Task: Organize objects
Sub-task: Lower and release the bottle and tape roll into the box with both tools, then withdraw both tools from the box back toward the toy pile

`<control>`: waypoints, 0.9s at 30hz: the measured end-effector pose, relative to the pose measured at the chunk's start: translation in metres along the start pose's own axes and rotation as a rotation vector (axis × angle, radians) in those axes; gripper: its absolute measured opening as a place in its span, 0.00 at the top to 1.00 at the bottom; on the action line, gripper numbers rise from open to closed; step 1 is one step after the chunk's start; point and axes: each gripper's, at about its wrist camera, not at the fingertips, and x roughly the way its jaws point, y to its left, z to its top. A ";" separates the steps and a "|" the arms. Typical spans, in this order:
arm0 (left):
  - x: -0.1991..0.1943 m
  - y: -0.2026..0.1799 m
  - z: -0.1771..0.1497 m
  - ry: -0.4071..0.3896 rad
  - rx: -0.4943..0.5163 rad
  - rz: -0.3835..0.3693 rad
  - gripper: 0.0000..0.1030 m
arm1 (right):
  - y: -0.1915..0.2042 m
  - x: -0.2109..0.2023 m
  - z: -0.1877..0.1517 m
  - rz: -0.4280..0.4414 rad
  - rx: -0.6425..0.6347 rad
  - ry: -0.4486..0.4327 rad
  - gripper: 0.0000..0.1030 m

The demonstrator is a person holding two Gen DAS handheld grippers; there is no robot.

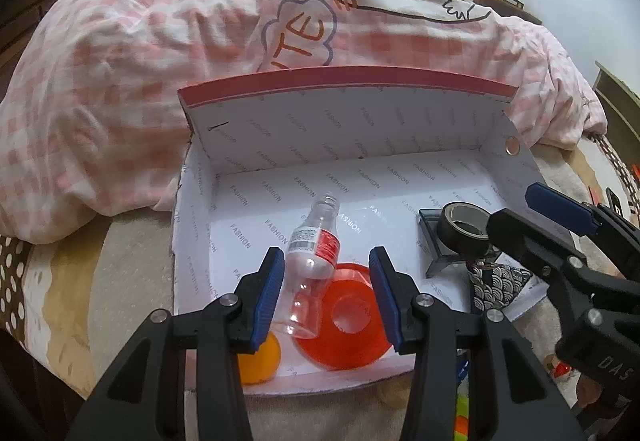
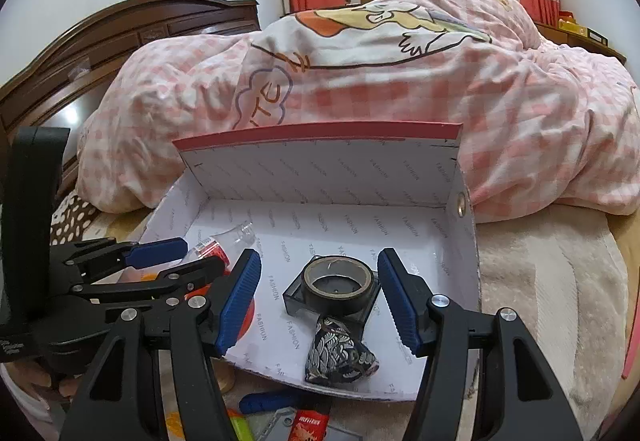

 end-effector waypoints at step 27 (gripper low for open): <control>-0.050 -0.011 -0.025 -0.060 0.024 -0.057 0.57 | -0.007 -0.052 -0.055 0.044 0.052 0.073 0.40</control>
